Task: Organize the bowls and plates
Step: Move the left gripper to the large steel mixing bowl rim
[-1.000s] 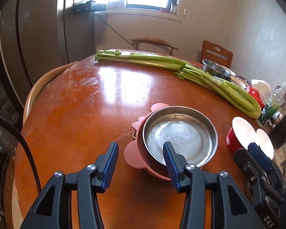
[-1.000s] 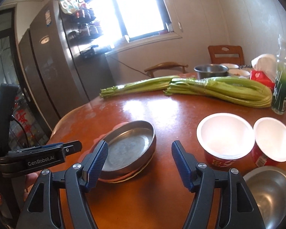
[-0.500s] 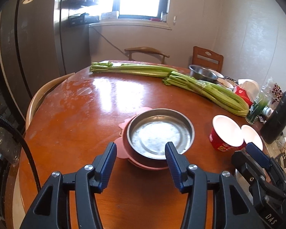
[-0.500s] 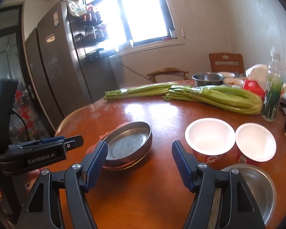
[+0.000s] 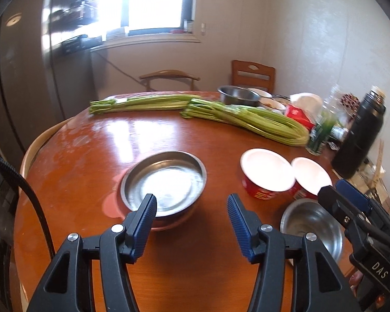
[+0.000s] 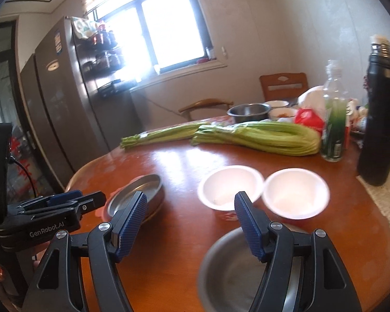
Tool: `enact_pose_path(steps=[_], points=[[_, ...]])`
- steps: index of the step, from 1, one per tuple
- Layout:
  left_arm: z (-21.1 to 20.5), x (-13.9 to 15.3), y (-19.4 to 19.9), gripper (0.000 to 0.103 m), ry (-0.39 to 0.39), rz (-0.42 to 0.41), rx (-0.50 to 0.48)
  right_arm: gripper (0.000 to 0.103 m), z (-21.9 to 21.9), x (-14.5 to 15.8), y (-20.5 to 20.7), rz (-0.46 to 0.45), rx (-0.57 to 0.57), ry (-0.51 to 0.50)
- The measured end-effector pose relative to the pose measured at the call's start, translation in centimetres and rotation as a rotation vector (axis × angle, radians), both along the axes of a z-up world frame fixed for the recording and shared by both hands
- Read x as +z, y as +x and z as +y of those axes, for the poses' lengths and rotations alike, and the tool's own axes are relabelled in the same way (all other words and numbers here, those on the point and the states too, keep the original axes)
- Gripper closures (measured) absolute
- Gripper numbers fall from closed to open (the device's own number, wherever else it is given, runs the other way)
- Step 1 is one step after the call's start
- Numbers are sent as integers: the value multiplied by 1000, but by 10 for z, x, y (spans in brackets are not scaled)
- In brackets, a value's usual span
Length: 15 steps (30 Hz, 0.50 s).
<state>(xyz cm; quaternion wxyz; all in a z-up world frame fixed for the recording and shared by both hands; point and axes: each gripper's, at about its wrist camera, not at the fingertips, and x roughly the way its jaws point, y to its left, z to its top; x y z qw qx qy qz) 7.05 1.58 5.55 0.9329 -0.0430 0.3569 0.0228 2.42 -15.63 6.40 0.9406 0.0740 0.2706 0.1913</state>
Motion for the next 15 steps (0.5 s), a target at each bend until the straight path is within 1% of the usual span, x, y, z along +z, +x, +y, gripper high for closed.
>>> enact_pose_path(steps=[4,8,15], points=[[-17,0,1,46,7,-2,-33,32,-15,1,-2,-7,-33,-16],[-36,-3,5,46,9,5,-82,32,-32,0,-4,1,-60,-9],[-56,-8,9,46,3,13,-127,32,-53,-5,-6,19,-110,-40]])
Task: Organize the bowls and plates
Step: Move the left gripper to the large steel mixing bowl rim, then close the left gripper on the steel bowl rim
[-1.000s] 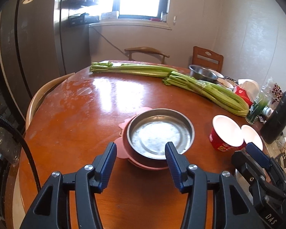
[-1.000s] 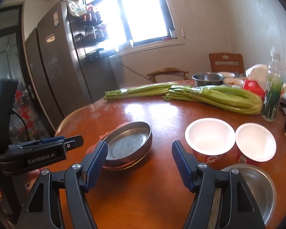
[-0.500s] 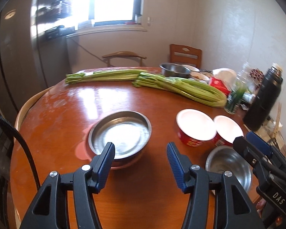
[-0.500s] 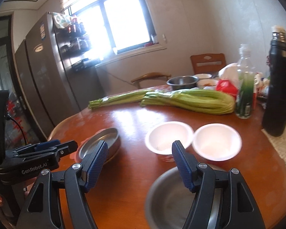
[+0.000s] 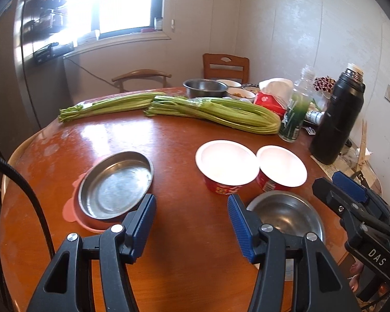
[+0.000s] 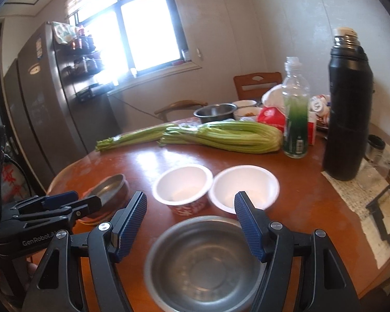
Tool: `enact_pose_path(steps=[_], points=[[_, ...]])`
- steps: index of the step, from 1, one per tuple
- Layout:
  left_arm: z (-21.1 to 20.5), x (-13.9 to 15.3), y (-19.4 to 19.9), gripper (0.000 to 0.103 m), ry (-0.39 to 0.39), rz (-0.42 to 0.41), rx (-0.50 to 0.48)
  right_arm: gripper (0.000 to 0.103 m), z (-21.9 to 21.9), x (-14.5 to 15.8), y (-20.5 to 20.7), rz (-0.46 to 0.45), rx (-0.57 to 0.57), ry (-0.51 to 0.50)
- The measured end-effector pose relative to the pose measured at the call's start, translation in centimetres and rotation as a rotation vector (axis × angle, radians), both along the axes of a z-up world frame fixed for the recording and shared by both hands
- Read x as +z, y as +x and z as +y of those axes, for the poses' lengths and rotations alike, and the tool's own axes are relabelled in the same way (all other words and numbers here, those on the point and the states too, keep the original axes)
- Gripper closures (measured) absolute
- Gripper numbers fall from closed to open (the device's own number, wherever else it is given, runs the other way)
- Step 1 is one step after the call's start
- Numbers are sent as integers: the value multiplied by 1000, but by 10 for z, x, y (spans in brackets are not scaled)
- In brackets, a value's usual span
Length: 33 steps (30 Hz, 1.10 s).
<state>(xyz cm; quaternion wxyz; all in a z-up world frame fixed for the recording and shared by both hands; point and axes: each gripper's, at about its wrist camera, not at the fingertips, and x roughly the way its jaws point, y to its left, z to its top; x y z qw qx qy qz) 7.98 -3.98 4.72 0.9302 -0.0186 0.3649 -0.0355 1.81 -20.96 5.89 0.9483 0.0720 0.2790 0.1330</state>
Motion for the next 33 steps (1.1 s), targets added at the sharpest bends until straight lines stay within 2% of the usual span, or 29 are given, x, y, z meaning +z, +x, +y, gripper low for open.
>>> enact_pose_path(steps=[9,16,25,30,33], points=[[-22,-19,6,46,-13,54,-77,32,-21,-18,1,64,-49,-30],[-38,-42,13,46,-32,121,-128,32,-35,-46,7,152,-85,-62],[-52,-67,25,46,-30,188,-157,32,-39,-79,10,262,-77,-98],[-56,-78,32,46,-51,229,-177,32,-35,-85,10,279,-58,-106],[-61,-82,34,46,-38,234,-185,39,-32,-88,10,285,-41,-108]])
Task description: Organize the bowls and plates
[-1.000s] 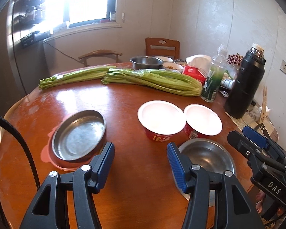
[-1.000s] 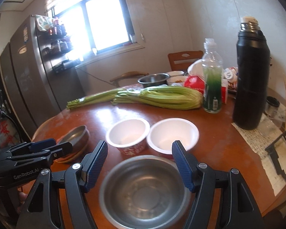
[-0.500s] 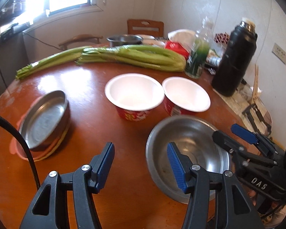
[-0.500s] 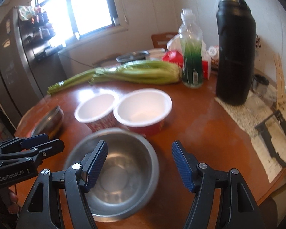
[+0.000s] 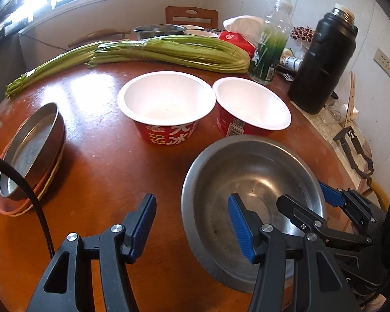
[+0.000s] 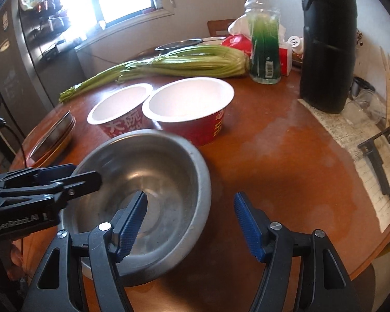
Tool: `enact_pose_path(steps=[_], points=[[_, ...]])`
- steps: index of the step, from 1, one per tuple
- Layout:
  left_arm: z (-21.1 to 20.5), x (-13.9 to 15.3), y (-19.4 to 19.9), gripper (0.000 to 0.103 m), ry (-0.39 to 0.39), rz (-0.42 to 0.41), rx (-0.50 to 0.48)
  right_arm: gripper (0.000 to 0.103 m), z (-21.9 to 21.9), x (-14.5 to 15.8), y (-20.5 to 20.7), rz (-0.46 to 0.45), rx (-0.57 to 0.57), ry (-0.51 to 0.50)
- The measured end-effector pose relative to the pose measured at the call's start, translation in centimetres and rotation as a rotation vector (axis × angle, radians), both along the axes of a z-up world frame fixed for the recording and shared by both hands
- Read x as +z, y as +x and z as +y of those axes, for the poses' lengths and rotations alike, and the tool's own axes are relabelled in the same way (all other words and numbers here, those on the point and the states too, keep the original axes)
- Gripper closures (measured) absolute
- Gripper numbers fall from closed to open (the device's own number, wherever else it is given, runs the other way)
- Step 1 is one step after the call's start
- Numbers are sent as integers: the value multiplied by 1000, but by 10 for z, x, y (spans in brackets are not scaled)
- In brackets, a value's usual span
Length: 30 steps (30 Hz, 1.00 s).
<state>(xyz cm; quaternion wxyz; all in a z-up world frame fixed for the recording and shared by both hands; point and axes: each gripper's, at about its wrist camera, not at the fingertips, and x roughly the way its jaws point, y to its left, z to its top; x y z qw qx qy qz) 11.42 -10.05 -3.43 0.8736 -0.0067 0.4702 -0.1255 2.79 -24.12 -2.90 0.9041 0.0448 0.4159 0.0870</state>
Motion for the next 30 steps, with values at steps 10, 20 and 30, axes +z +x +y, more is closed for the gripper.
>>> enact_pose_path(steps=[10,20,30], points=[[-11,-5,3,48,-2,8,-31,58,9,-2,0,-2,46,-8],[-12,-4,4,57,-27,17,-48,60,13,0,2,-3,54,-9],[19,16,-8,57,-35,-28,8,60,37,22,-5,-39,120,2]])
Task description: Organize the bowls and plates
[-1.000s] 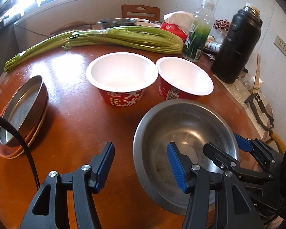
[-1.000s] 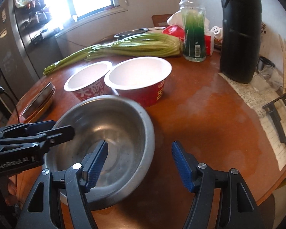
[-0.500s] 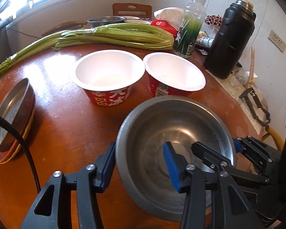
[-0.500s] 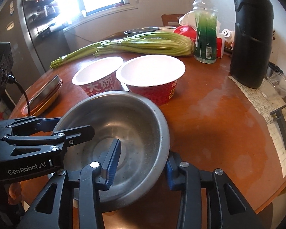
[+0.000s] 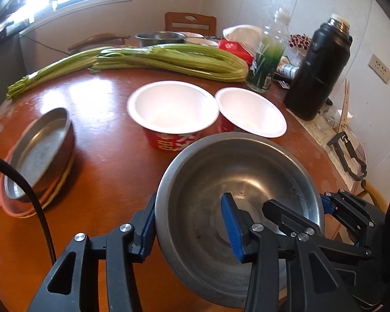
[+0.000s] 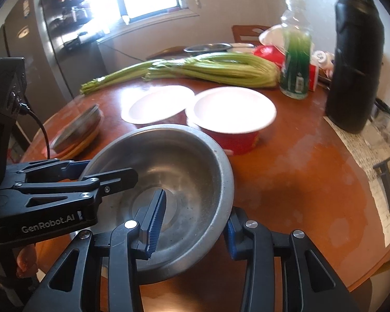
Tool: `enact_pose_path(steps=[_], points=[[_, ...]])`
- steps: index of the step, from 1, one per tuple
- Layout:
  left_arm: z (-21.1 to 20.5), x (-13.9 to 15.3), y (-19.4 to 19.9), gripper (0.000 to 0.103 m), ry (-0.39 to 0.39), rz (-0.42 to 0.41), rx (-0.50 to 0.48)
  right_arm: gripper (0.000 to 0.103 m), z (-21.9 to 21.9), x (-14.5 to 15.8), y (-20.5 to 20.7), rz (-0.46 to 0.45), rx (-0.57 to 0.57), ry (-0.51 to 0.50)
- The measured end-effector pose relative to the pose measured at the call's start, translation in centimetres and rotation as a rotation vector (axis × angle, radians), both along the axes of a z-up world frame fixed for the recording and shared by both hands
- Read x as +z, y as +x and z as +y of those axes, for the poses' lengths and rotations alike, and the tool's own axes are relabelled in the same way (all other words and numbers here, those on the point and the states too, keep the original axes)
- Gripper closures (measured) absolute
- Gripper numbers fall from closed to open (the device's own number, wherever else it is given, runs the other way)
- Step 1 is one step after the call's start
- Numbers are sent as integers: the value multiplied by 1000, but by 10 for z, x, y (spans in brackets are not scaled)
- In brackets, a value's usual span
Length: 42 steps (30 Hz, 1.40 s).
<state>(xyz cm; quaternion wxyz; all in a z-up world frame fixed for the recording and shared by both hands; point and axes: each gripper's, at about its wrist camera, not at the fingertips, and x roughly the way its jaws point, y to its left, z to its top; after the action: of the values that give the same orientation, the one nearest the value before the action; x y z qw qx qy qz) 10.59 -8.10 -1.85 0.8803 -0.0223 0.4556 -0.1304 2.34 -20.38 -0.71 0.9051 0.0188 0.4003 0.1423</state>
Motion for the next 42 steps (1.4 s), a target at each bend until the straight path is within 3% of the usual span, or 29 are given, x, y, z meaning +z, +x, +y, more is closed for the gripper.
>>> enact_pose_path(steps=[8,16,42], points=[[34,17,-16,57,-4,-37,53,60,31,13,-7,-18,73,3],[48,11,-25,57,13,-28,65,60,52,14,-12,-15,106,-17],[48,-18,-21,57,70,0,61,60,63,-12,-7,50,109,-36]])
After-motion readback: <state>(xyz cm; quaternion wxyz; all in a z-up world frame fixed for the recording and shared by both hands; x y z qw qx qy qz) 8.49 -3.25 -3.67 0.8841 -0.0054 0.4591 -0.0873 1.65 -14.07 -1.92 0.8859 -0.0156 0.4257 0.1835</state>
